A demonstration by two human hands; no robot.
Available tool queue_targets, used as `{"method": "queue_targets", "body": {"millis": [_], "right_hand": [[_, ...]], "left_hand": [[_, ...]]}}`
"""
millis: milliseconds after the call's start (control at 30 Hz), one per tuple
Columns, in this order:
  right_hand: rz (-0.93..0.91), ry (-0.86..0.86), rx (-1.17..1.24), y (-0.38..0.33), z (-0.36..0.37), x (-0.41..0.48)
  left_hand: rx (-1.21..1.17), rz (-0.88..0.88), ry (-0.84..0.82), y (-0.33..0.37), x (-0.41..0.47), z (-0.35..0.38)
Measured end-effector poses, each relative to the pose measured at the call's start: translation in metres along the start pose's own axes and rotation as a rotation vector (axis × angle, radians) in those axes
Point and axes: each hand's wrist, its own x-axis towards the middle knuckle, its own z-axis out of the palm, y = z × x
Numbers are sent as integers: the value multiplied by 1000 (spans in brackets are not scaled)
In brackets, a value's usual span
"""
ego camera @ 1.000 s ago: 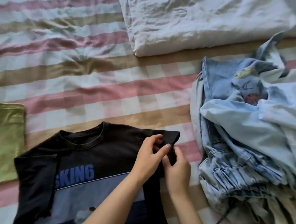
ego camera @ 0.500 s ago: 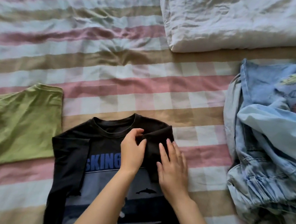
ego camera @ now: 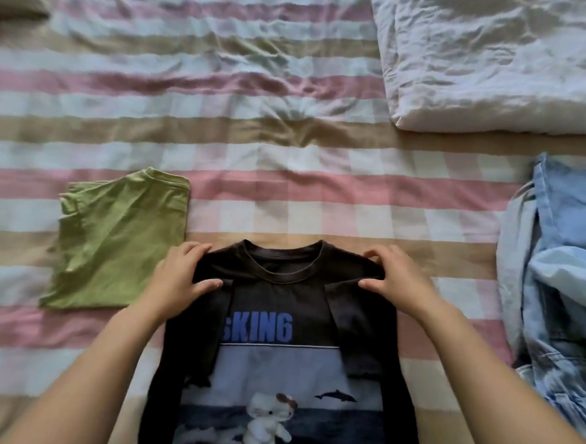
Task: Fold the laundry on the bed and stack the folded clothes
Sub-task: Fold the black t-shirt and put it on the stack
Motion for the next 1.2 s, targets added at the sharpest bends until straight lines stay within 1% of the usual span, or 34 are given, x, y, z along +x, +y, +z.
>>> {"method": "queue_targets", "body": {"millis": [33,100,167,233,333,367,400,500,600,667,800,867,967,1100,1200], "right_hand": [[24,-49,9,1,-5,5],[41,-92,-22,3,-11,12],[49,-86,18,5,-17,18],[81,-29,88,5,-21,25],[101,186,79,4,-27,32],[96,216,92,3,-28,34],[94,210,100,2,-28,35],[89,132,68,2,-26,28],[-1,241,190,1,-31,0],[-83,296,270,2,-35,-27],[-220,353,177,3,-32,-96],[-322,388,94,6,-25,-132],[-404,381,21,19,-2,-187],[-488,394,-82,41,54,-241],[-475,411,-130,59,92,-267]], "left_hand": [[12,-10,-65,-9,3,-6],[-15,-47,-142,-21,9,-14],[-30,-64,-151,-22,17,-19],[-58,-39,-74,-20,26,-22],[-163,4,149,-12,35,-19],[-206,-4,194,-9,36,-18],[-242,-22,206,-7,37,-17],[-302,-44,159,-6,34,-16],[-452,-11,215,-5,14,-23],[-489,38,261,-6,-9,-30],[-453,167,258,-9,-75,-35],[-376,209,256,-12,-109,-31],[-231,284,259,-22,-163,-15],[-151,287,216,-33,-224,26],[-102,238,205,-36,-254,60]]}}
